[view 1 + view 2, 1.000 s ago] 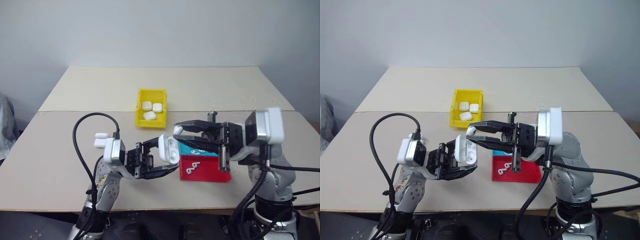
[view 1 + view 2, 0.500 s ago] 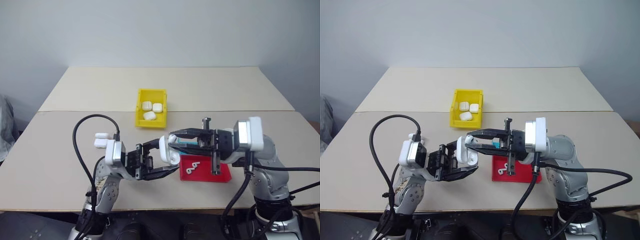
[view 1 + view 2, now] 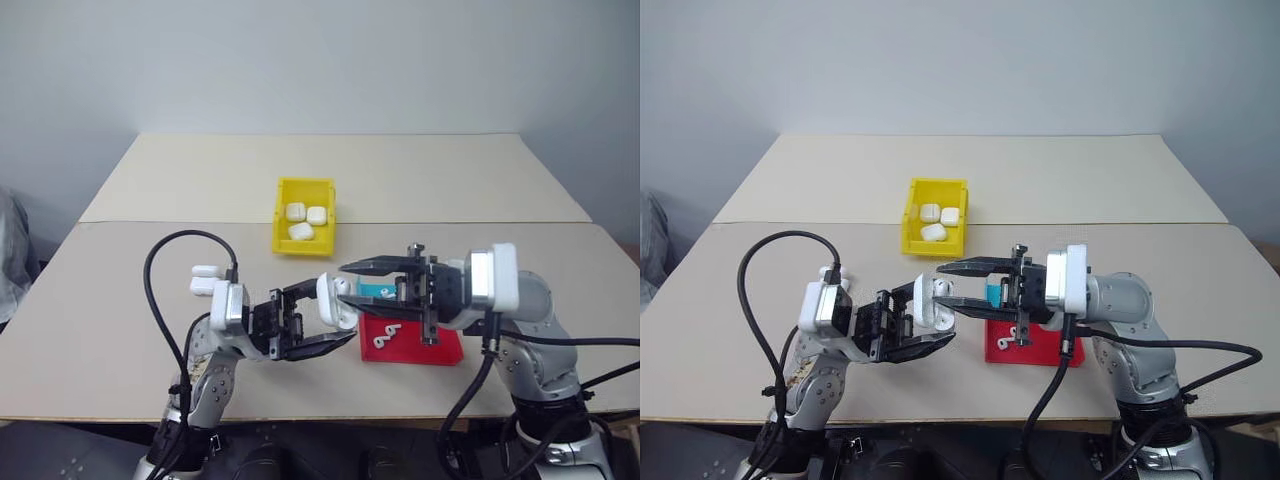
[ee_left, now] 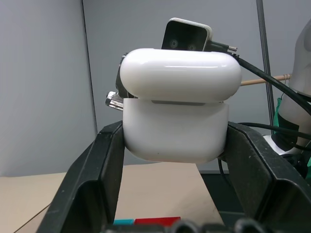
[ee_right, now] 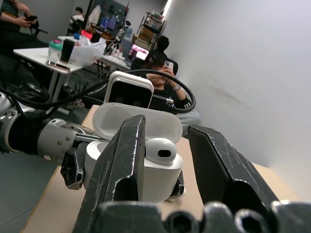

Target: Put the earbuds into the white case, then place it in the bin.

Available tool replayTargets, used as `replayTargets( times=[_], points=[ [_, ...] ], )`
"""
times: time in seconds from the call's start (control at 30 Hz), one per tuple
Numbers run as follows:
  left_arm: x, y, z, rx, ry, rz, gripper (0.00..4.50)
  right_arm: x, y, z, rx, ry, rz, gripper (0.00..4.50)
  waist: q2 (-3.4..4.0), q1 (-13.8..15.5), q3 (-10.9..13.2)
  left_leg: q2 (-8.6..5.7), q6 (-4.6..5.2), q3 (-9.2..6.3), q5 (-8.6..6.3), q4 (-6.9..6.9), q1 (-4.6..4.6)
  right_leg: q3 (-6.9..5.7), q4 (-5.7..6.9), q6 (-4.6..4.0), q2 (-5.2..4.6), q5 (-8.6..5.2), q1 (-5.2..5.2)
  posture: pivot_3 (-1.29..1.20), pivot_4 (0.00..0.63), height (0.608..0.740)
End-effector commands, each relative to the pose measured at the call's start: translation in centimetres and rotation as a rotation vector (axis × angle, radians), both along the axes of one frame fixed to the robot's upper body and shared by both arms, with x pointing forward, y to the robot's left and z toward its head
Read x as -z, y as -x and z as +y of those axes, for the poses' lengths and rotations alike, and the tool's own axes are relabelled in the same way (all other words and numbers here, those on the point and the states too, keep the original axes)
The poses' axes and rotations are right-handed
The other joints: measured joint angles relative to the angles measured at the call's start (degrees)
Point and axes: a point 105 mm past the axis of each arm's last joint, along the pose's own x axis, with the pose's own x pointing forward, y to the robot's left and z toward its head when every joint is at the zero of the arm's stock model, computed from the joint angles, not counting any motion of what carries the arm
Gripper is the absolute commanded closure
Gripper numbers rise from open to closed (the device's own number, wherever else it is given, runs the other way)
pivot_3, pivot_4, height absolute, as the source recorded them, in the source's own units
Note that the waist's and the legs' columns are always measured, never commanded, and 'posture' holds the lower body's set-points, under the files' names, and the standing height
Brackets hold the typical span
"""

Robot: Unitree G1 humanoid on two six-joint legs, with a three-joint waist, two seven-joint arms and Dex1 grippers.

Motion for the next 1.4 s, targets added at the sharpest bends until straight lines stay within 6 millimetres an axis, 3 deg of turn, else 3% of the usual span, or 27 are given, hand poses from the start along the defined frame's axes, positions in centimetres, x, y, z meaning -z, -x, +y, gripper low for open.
replayTargets(
  times=[0.03,0.1,0.23,0.37,0.5,0.6,0.9,1.4],
  points=[
    [1.2,-0.2,1.1,-0.037,-0.074,-0.056,1.51,-0.9,0.3,-1.2,-0.006,0.030,-0.002,2.65,0.00,0.0,0.0,0.00,0.00,0.00,0.00,0.00,0.01,0.00,-0.01,0.00,0.00,0.00,0.00,0.00,0.150,0.740],
    [2.5,-0.4,2.1,-0.058,-0.135,-0.056,1.51,-1.2,-0.2,-2.0,0.023,0.089,0.027,2.65,0.00,0.0,0.0,0.00,0.00,0.01,0.00,0.00,0.03,0.00,0.00,-0.01,0.00,0.00,0.01,0.00,0.150,0.740],
    [5.9,-0.3,4.8,-0.111,-0.277,-0.045,1.51,-0.2,-5.2,-4.4,0.295,0.433,0.066,2.65,0.04,-0.7,0.0,0.03,0.01,0.09,-0.01,-0.03,0.04,0.07,0.04,-0.05,-0.02,0.01,-0.13,0.00,0.150,0.740],
    [6.7,0.1,5.4,-0.150,-0.286,-0.035,1.51,1.5,-9.4,-6.4,0.477,0.755,0.000,2.65,0.04,-0.8,0.0,0.07,0.01,0.14,0.00,-0.11,-0.17,0.10,0.10,-0.14,-0.01,-0.03,-0.49,0.00,0.150,0.740],
    [6.8,0.3,5.2,-0.173,-0.275,-0.030,1.51,3.2,-11.8,-7.4,0.497,1.017,-0.071,2.65,0.05,-0.9,0.0,0.06,0.01,0.29,0.00,-0.08,-0.32,0.18,0.10,-0.09,-0.03,0.00,-0.63,0.00,0.150,0.740],
    [6.7,0.4,5.1,-0.187,-0.269,-0.030,1.51,4.0,-12.0,-7.9,0.416,1.155,-0.145,2.65,0.05,-0.9,0.0,0.06,0.01,0.30,0.00,-0.03,-0.42,0.16,0.07,-0.06,-0.04,0.02,-0.68,0.00,0.150,0.740],
    [6.7,0.6,5.0,-0.220,-0.264,-0.018,1.51,6.2,-12.8,-7.8,0.210,1.357,-0.353,2.65,0.06,-1.4,0.0,0.08,-0.03,0.32,0.02,-0.03,-0.37,0.15,0.13,-0.05,-0.03,0.03,-0.65,0.00,0.150,0.740],
    [6.7,0.6,5.1,-0.255,-0.272,-0.020,1.51,8.8,-13.9,-7.2,0.111,1.412,-0.330,2.65,0.08,-1.4,0.0,0.09,-0.06,0.37,0.04,-0.04,-0.36,0.15,0.14,-0.07,-0.03,0.03,-0.66,0.00,0.150,0.740]
  ],
)
